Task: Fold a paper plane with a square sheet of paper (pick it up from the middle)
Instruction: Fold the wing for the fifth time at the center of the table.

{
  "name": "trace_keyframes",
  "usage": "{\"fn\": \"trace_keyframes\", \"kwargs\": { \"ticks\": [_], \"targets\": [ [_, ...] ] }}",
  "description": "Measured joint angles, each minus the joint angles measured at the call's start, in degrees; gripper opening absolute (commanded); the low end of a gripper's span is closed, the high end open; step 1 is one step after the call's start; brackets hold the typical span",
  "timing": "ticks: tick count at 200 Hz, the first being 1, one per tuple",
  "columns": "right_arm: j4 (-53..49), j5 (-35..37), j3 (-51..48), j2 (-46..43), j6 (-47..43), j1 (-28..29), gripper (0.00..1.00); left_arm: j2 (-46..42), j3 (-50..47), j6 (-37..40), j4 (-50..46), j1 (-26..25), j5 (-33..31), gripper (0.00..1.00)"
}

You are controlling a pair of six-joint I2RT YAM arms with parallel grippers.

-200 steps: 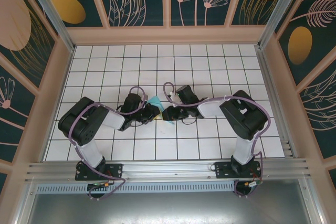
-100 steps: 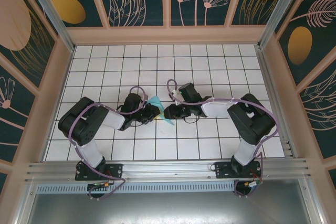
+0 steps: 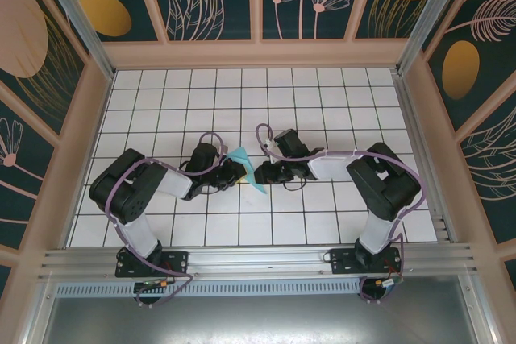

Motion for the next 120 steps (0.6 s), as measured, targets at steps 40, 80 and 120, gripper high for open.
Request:
{"fn": "trace_keyframes", "kwargs": {
  "ticks": [40,80,120],
  "targets": [
    [0.52,0.07,-0.39,-0.28,0.15,-0.04,0.12,0.00,0.11,0.02,-0.37,0.00,-0.02,0.14],
    [1.84,-0.55,-1.01,-2.67,0.31,-0.11,0.10,0.00,0.31,0.24,-1.01,0.00,-0.17,0.12],
    [2.82,-1.86,-1.01,-2.45,0.96,0.07,0.08,0.00,1.09,0.48,-2.73,0.00,-0.22,0.11]
  ]
}}
